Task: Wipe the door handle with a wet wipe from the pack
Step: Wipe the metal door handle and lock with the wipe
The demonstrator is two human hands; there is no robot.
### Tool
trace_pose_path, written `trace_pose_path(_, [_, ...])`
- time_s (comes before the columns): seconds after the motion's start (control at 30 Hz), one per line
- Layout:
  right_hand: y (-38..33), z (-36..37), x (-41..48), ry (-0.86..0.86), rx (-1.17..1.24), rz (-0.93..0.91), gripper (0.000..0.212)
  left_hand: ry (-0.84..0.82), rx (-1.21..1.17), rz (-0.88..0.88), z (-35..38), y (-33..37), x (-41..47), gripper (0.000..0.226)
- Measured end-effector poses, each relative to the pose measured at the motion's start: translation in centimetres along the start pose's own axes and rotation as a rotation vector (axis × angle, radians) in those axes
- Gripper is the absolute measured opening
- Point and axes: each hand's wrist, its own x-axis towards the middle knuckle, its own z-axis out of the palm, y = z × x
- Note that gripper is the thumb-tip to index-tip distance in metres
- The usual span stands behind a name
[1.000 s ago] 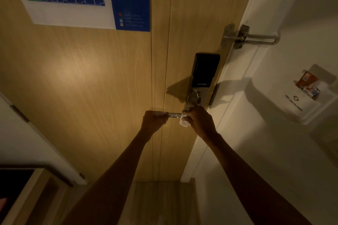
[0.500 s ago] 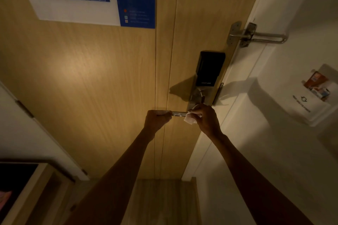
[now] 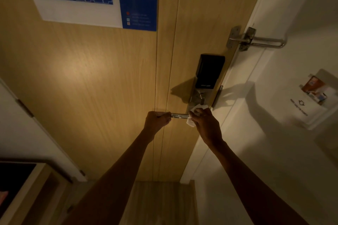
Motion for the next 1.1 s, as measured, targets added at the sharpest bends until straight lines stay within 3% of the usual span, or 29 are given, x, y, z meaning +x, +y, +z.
trace_pose_path(0.33, [0.2,0.3,-0.7,-0.011,0.047,0.062,0.062,-0.012,-0.041,-0.025,0.1,0.1,-0.1,0.021])
trace_pose_path(0.57, [0.7,1.4,0.3,-0.046,-0.064,0.034,0.051,-0.007,-0.055,-0.059,0.1,-0.3,0.7,0.021])
trace_pose_path(0.87, [0.8,0.2,0.7,-0.021,-0.221,-0.123,0.052,-0.044,0.007,-0.067,-0.4,-0.1,1.0,0.027])
trace_pose_path(1.1, [0.2,0.3,1.2,-0.050,-0.178,-0.089,0.046,-0.113,-0.032,-0.111,-0.7,0.0,0.9,0.033])
